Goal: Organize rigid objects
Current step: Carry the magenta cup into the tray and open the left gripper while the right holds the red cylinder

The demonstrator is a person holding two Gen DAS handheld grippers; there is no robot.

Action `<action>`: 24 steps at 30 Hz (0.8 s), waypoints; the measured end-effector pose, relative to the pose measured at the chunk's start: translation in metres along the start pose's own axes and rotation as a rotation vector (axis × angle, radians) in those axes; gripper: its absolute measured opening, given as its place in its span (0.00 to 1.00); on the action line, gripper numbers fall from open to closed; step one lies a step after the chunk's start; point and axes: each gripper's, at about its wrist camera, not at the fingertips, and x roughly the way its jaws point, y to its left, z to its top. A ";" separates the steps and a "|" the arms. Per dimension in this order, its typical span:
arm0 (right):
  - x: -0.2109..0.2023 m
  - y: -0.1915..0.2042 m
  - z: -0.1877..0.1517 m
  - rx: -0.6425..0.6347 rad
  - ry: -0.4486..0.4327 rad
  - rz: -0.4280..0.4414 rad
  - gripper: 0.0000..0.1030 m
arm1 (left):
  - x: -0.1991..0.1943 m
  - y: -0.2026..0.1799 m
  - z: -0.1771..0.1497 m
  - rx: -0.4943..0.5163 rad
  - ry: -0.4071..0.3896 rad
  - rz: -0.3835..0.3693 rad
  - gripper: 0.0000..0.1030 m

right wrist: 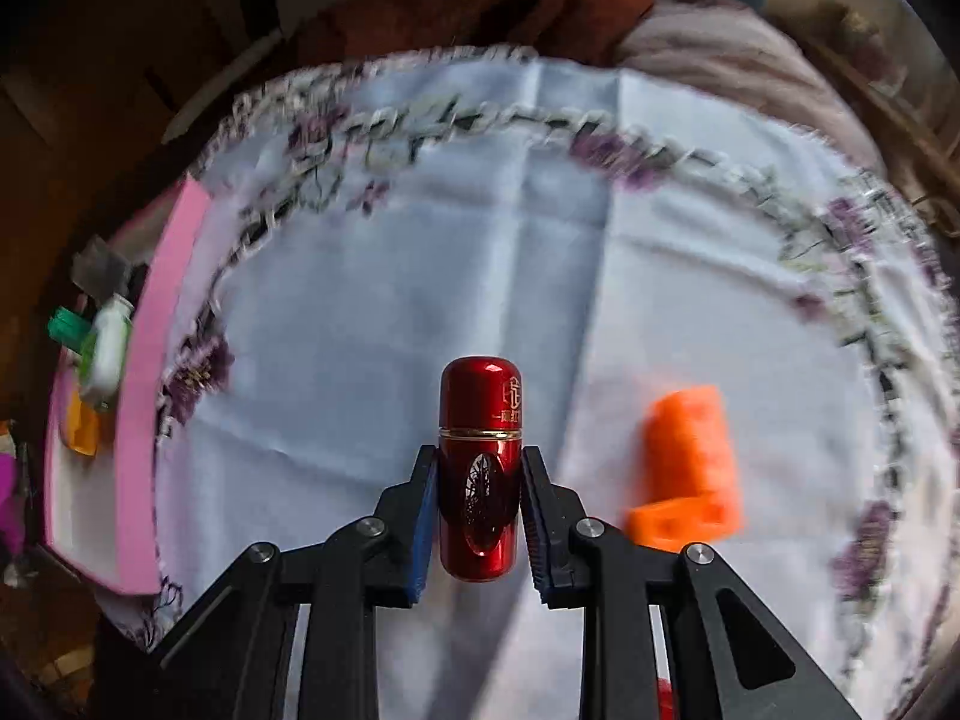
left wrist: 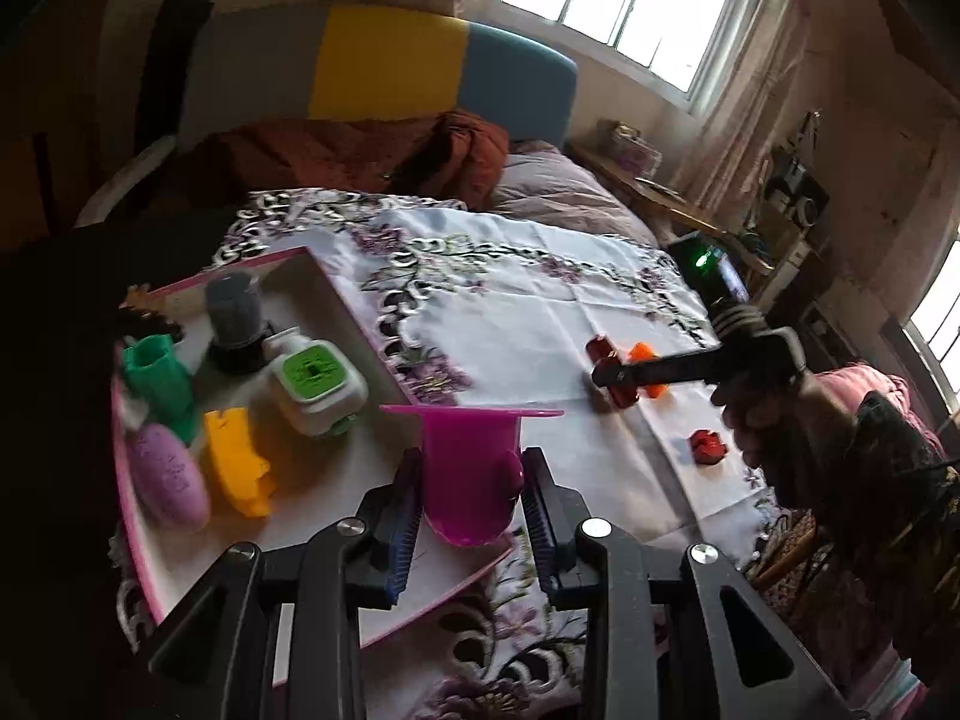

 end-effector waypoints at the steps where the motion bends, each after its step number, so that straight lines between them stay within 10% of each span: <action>1: 0.007 0.001 -0.002 -0.002 0.004 -0.004 0.26 | -0.002 0.002 -0.001 -0.003 -0.002 0.015 0.31; 24: 0.011 0.006 -0.004 -0.058 -0.080 0.001 0.27 | -0.008 0.015 -0.013 -0.031 -0.021 0.140 0.31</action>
